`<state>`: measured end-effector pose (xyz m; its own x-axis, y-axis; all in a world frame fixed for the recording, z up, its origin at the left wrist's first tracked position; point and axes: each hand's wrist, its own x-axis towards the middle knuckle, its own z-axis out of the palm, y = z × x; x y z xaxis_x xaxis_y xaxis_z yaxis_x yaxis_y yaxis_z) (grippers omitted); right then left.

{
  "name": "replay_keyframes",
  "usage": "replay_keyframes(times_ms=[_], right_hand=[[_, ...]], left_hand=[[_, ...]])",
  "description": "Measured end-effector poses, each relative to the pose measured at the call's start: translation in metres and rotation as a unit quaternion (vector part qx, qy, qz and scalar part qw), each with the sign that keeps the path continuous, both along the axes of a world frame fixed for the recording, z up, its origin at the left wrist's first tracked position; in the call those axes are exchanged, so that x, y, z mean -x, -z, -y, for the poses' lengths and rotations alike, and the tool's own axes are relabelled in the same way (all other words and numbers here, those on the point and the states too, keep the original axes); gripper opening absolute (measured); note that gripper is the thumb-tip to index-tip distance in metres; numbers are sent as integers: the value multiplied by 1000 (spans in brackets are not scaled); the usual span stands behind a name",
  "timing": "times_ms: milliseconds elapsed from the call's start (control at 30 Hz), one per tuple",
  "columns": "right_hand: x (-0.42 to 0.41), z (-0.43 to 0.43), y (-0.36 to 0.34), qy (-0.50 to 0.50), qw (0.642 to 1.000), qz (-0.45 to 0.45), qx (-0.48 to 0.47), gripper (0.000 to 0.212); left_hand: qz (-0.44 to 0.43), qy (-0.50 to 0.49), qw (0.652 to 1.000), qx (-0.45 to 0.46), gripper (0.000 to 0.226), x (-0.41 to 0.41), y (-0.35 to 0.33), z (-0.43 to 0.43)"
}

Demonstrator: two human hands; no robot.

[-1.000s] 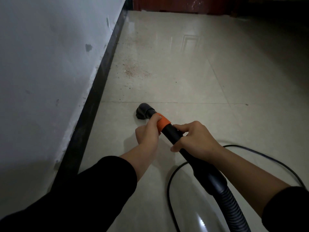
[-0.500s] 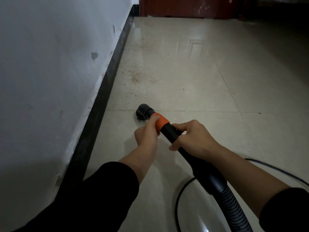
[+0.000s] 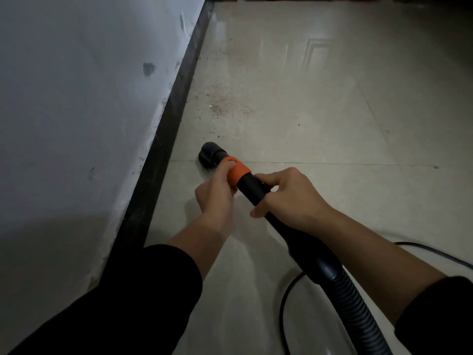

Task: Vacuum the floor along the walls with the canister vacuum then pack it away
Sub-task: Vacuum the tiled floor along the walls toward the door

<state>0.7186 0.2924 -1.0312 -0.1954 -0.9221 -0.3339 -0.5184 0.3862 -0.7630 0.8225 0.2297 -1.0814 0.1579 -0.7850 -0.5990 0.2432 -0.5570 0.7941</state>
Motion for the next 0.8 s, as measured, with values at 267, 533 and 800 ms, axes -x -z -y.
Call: replay_keyframes(times_ms=[267, 533, 800], right_hand=[[-15, 28, 3, -45, 999, 10, 7, 38], [-45, 35, 10, -73, 997, -11, 35, 31], [-41, 16, 7, -85, 996, -21, 27, 28]], left_hand=[[10, -37, 999, 10, 31, -20, 4, 22], [38, -46, 998, -4, 28, -52, 11, 35], [98, 38, 994, -11, 31, -59, 9, 25]])
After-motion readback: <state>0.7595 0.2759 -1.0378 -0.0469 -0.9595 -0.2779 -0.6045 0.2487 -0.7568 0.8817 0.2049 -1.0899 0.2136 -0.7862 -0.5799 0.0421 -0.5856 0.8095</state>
